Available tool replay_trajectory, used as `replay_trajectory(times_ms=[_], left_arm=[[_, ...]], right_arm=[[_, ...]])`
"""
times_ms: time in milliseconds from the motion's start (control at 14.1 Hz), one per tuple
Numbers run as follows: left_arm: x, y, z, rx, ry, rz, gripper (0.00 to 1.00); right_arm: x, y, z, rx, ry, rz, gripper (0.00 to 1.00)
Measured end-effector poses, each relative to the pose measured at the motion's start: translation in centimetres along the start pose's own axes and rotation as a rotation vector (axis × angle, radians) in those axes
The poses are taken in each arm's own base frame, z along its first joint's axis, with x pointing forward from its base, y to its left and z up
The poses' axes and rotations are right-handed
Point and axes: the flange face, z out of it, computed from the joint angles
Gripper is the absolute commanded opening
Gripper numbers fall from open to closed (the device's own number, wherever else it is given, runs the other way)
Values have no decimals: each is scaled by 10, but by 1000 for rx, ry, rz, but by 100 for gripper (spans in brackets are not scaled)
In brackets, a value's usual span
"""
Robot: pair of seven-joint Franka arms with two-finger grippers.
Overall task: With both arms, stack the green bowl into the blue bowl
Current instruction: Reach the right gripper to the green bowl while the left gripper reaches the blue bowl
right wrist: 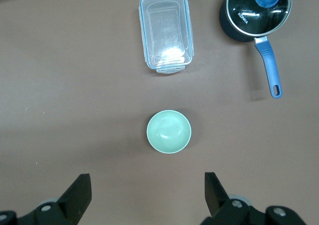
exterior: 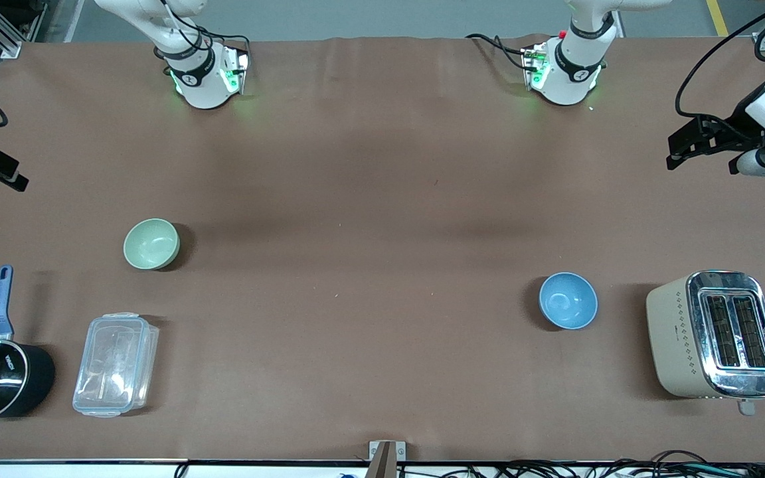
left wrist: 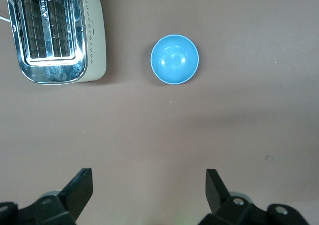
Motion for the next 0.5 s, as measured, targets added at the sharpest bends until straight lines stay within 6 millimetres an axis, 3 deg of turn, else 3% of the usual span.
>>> replay_trajectory(times_ms=[354,496], left_arm=[[2,-2,3,14,-6,0,100],[11,-3,19,16,-28,0,100]], right_arm=[[0,-1,-1,0,2,-2,100],[0,-1,0,-4,1,-2,100]])
